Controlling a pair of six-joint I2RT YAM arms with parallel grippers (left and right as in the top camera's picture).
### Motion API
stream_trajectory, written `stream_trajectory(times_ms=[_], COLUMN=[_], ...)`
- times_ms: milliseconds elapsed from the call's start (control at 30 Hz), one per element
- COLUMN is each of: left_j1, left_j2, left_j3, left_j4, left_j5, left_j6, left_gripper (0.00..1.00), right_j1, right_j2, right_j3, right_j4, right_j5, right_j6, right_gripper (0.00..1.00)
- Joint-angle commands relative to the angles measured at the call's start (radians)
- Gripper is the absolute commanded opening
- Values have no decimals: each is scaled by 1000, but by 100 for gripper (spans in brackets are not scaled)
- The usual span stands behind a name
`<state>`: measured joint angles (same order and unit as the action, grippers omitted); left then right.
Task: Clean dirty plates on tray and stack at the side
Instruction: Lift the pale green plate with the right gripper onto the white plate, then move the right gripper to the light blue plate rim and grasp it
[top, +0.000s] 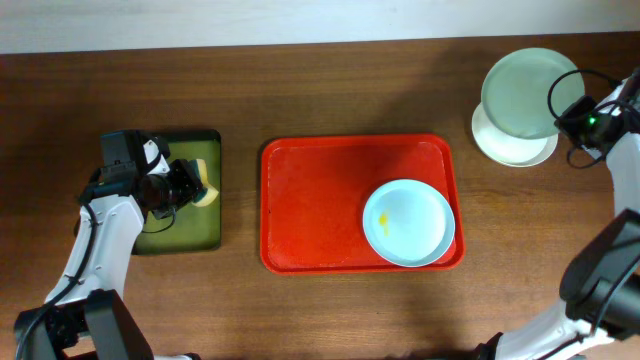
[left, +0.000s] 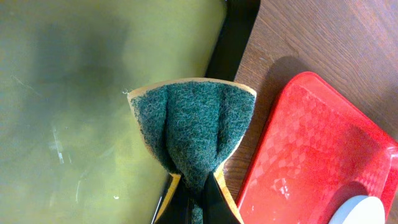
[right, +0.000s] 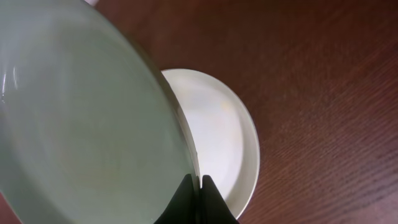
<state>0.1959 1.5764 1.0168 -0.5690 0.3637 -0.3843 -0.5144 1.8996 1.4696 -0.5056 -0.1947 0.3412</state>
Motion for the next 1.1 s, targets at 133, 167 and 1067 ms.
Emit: stream_trajectory(times_ms=[133,167,1067], left_j1=[5,5,5], left_j2=[-8,-8,97], left_j3=[-1,-1,-1], left_j4=[10,12,140], left_j5=[14,14,-413], left_j6=[19,19,-36], left_gripper=[0,0,0], right_j1=[5,5,250], right_j2=[117,124,-446], right_j3=[7,7,7], right_j4=[55,56,-378], right_j5=[35,35,31], right_j6=[11,12,12], right_gripper=[4,4,61])
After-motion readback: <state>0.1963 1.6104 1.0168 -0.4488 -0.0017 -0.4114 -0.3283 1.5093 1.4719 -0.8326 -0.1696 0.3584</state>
